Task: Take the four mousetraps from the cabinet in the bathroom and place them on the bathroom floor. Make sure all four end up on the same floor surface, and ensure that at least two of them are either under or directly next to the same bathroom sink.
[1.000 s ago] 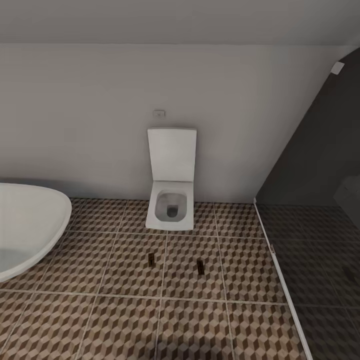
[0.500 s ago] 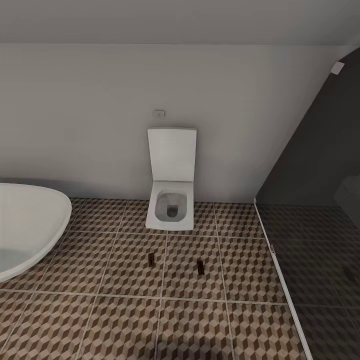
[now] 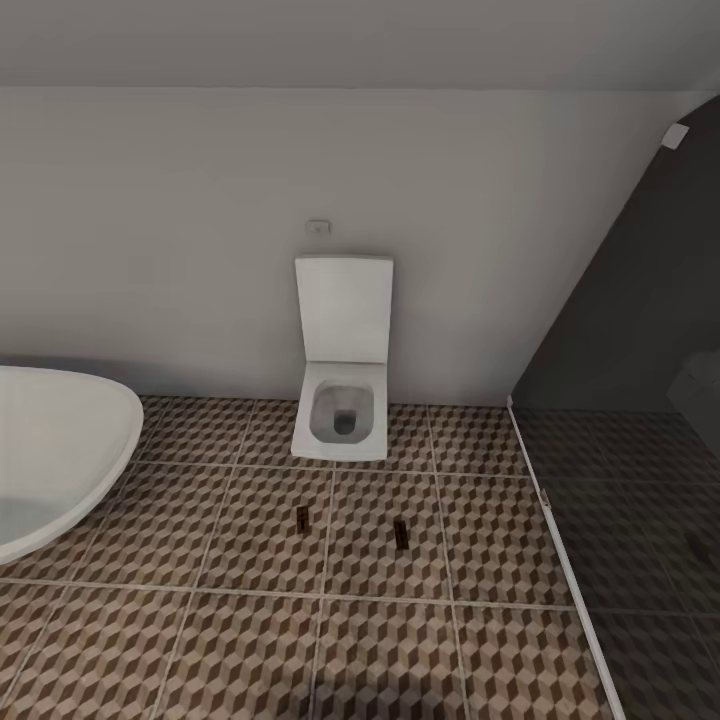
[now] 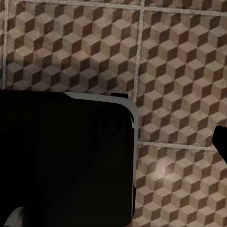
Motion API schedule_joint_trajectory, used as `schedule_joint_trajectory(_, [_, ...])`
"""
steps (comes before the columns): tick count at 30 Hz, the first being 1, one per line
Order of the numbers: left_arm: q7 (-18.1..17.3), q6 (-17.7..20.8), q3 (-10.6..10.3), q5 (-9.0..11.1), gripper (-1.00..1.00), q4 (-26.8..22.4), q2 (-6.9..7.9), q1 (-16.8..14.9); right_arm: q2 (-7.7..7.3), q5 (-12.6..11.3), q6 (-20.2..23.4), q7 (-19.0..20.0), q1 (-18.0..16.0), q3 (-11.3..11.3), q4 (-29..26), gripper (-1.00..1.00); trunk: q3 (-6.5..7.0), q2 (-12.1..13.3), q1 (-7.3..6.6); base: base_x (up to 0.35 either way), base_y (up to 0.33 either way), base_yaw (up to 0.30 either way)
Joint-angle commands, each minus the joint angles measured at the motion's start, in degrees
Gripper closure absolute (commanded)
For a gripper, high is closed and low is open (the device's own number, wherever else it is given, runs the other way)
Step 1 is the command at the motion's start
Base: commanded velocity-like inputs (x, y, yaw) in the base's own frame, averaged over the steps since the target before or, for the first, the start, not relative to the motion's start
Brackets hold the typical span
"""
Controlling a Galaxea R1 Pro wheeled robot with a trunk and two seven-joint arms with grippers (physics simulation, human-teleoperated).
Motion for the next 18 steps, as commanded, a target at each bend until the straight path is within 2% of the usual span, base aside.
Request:
schedule_joint_trajectory(1, [0.2, -0.3, -0.5, 0.2, -1.00, 0.2, -0.03, -0.1, -0.02, -0.2, -0.2, 0.2, 0.0, 0.2, 0.1, -1.00, -0.08, -0.1, 0.03, 0.000, 0.000, 0.000])
schedule_joint_trajectory(18, [0.2, -0.3, -0.5, 0.2, -1.00, 0.2, -0.04, -0.1, -0.02, -0.2, -0.2, 0.2, 0.0, 0.2, 0.1, -1.00, -0.08, -0.1, 0.03, 0.000, 0.000, 0.000])
